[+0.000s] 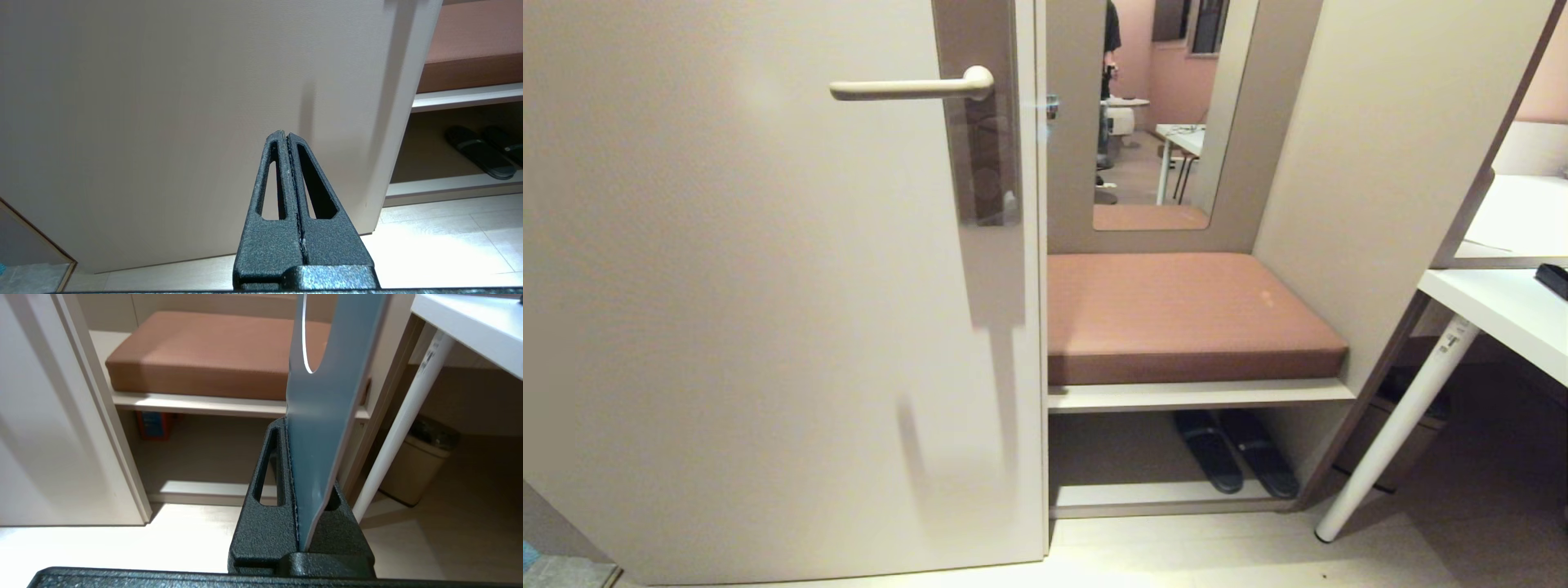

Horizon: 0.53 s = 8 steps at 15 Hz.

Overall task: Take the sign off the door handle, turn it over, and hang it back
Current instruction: Hand it to the other hand

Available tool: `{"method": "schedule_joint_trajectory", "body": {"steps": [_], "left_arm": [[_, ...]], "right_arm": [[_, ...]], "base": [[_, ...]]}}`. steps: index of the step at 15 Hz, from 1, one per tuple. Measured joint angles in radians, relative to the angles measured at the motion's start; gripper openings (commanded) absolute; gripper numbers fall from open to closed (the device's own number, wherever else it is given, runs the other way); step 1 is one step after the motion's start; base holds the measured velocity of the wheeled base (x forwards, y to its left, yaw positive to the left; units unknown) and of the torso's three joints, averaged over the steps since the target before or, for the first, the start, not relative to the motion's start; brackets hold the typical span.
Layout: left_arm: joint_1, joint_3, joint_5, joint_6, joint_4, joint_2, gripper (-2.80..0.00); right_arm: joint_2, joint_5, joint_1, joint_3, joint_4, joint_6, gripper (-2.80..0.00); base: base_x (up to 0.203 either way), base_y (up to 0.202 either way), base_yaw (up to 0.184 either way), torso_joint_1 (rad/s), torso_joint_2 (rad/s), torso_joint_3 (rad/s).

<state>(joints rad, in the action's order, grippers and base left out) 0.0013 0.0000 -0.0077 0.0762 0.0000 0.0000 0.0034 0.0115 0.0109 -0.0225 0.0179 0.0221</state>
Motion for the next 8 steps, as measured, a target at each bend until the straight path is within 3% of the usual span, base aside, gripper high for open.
{"method": "schedule_joint_trajectory", "body": {"steps": [8], "left_arm": [[0.000,0.000,-0.002,0.002,-0.001,0.000,-2.80]], "right_arm": [[0.163,0.004,0.000,-0.199,0.002,0.000,-2.80]], "base": [[0.000,0.000,0.000,0.000,0.00,0.000]]}}
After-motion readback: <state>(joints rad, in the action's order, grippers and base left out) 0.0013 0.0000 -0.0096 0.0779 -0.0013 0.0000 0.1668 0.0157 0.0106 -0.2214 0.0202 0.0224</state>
